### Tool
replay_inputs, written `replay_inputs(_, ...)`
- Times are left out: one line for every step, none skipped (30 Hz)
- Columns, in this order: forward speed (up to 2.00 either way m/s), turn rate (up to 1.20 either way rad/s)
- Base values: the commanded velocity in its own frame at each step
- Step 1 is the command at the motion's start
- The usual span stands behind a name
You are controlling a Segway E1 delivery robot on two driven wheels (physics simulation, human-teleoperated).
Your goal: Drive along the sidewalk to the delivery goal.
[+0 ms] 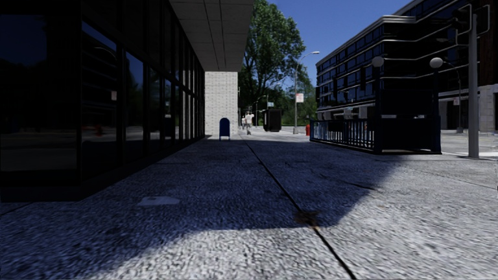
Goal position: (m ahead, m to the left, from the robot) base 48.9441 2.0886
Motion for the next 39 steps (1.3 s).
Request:
replay_inputs(2.0,-0.89)
replay_inputs(2.0,-0.78)
replay_inputs(2.0,-0.78)
replay_inputs(2.0,-0.04)
replay_inputs(2.0,0.0)
replay_inputs(2.0,0.0)
replay_inputs(2.0,0.0)
replay_inputs(2.0,0.0)
replay_inputs(2.0,0.0)
replay_inputs(2.0,0.0)
replay_inputs(2.0,0.0)
replay_inputs(2.0,0.0)
replay_inputs(2.0,0.0)
replay_inputs(2.0,0.0)
replay_inputs(2.0,0.0)
replay_inputs(2.0,0.0)
replay_inputs(2.0,0.0)
replay_inputs(2.0,0.0)
replay_inputs(2.0,0.0)
replay_inputs(2.0,0.0)
replay_inputs(2.0,0.0)
replay_inputs(2.0,0.0)
replay_inputs(2.0,0.0)
replay_inputs(2.0,0.0)
replay_inputs(2.0,0.0)
replay_inputs(2.0,0.0)
replay_inputs(2.0,0.0)
replay_inputs(2.0,0.0)
replay_inputs(2.0,0.0)
replay_inputs(2.0,0.0)
replay_inputs(2.0,0.0)
replay_inputs(2.0,0.0)
replay_inputs(2.0,0.0)
replay_inputs(2.0,0.0)
replay_inputs(2.0,0.0)
replay_inputs(2.0,0.0)
replay_inputs(2.0,0.0)
replay_inputs(2.0,0.0)
replay_inputs(2.0,0.0)
